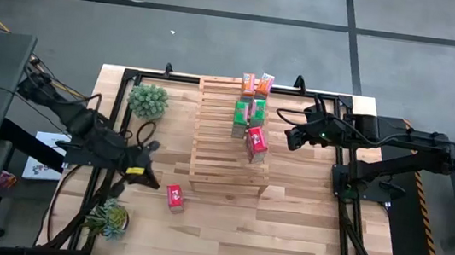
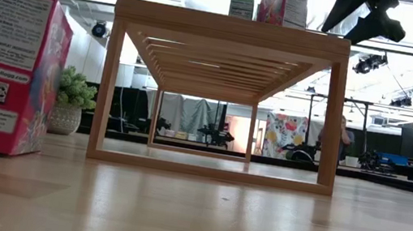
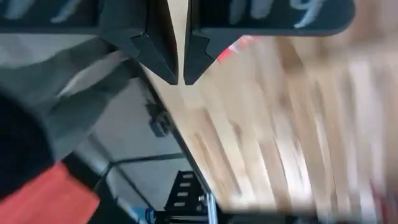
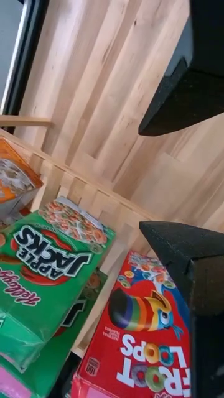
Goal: Stack cereal on shelf
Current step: Put the red cereal box on the shelf aligned with the other red cereal box
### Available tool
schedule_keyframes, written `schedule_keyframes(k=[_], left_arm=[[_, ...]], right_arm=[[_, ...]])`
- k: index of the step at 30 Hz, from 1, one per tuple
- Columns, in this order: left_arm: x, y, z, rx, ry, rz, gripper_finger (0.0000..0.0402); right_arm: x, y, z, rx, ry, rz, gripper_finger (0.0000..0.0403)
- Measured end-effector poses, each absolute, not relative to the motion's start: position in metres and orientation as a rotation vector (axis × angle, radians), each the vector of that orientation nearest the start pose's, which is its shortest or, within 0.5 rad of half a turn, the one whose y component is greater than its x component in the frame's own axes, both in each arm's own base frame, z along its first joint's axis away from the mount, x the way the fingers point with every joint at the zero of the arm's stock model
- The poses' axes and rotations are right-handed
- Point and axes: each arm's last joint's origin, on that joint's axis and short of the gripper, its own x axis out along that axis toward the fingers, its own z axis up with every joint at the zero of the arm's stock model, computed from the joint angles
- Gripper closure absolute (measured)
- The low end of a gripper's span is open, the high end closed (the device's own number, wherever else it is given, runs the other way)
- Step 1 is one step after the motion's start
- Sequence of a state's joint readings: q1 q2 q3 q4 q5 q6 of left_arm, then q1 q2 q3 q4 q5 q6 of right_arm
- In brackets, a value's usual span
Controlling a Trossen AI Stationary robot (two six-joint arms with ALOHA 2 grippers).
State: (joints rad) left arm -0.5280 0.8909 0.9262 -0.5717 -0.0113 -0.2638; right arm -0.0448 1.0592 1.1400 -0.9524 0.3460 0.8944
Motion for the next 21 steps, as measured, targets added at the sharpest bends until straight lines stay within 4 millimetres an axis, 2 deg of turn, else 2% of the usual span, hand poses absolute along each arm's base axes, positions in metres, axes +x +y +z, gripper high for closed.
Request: schedule_keyframes(k=[3,6,10,13,16,21], left_arm=[[0.175,-0.094,0.351,0.097,0.521,-0.443,0.0386],[0.193,-0.096,0.369,0.219,0.505,-0.412,0.0386],[0.215,-0.1,0.375,0.356,0.511,-0.422,0.0383],[0.227,-0.103,0.37,0.432,0.523,-0.434,0.0382],[0.24,-0.104,0.357,0.51,0.572,-0.446,0.0376],[0.255,-0.105,0.337,0.583,0.673,-0.467,0.0322]], right_arm=[[0.191,-0.018,0.341,0.689,0.638,-0.72,0.0174],[0.191,-0.018,0.341,0.69,0.637,-0.72,0.0174],[0.191,-0.019,0.341,0.688,0.636,-0.723,0.0174],[0.19,-0.019,0.341,0.675,0.628,-0.738,0.0174],[0.19,-0.02,0.341,0.647,0.624,-0.749,0.0174],[0.19,-0.02,0.341,0.623,0.617,-0.767,0.0174]])
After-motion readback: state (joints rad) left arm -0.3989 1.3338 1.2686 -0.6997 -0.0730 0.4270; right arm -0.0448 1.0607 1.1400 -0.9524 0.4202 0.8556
